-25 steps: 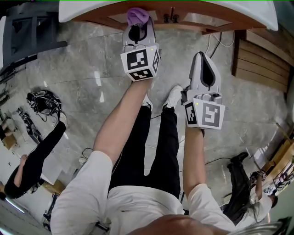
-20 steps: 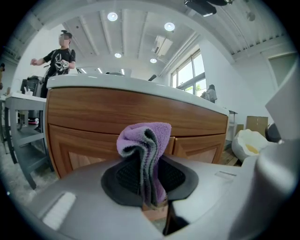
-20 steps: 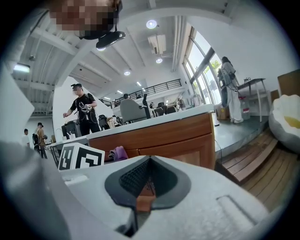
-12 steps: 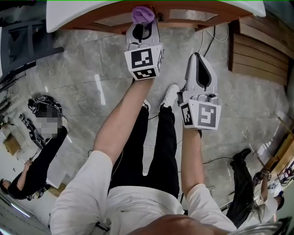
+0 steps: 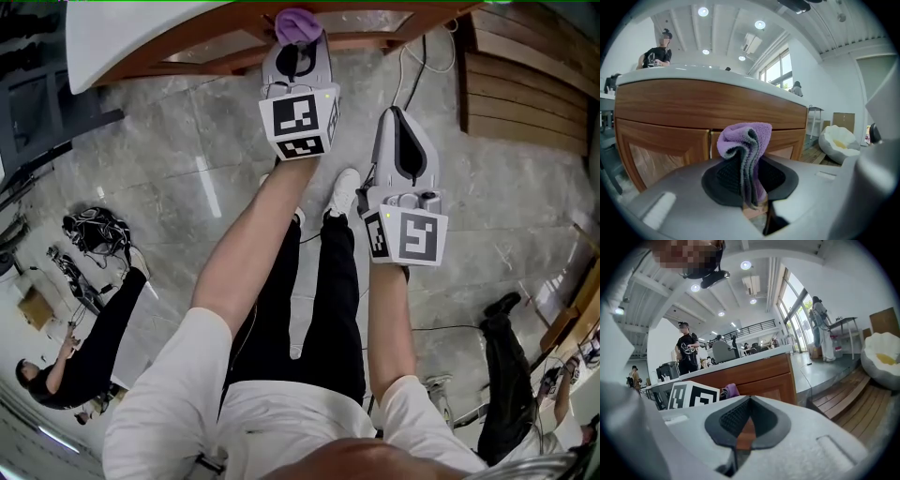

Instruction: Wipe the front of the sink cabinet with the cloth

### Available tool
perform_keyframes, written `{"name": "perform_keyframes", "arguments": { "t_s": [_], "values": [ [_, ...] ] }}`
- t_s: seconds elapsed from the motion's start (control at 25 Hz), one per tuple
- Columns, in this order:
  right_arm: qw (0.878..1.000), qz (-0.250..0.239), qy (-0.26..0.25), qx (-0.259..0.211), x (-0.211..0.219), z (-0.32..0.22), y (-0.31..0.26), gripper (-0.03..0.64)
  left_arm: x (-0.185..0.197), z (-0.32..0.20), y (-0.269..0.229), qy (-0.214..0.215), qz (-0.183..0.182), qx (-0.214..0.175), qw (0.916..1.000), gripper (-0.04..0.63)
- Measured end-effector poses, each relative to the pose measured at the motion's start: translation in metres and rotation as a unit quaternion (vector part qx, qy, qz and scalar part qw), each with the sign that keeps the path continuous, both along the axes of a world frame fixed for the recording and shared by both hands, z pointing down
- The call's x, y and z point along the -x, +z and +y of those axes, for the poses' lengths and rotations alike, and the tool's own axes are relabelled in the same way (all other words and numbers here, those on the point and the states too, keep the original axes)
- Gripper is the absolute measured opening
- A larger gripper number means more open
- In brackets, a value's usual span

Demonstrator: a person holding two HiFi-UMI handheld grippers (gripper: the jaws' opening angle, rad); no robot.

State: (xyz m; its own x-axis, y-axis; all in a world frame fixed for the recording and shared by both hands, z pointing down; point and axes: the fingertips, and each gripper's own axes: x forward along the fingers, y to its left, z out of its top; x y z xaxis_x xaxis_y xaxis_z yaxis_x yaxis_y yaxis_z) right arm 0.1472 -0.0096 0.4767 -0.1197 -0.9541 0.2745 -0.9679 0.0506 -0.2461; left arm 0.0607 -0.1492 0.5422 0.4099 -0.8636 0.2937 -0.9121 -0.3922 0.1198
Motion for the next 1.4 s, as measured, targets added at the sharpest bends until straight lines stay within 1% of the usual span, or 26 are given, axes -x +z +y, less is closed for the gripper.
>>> {"name": "perform_keyframes", "arguments": {
  "t_s": [0.24, 0.64, 1.2, 1.4],
  "values": [
    [1.000, -0.002, 0.009, 0.002, -0.016, 0.000, 0.004, -0.003, -0.022, 0.000, 0.000, 0.005, 0.006, 0.002, 1.0000, 0.069],
    [1.000, -0.005, 0.017, 0.004, -0.032, -0.006, 0.006, -0.003, -0.046, 0.001, 0.002, 0.018, 0.011, 0.006, 0.9998, 0.071],
    [0.999, -0.010, 0.040, 0.012, -0.064, -0.004, 0.016, -0.003, -0.096, 0.004, 0.001, 0.057, 0.014, 0.001, 0.9983, 0.072],
    [0.999, -0.014, 0.046, 0.016, -0.072, -0.002, 0.024, -0.003, -0.112, 0.006, 0.002, 0.072, 0.001, -0.010, 0.9973, 0.072]
  ]
}}
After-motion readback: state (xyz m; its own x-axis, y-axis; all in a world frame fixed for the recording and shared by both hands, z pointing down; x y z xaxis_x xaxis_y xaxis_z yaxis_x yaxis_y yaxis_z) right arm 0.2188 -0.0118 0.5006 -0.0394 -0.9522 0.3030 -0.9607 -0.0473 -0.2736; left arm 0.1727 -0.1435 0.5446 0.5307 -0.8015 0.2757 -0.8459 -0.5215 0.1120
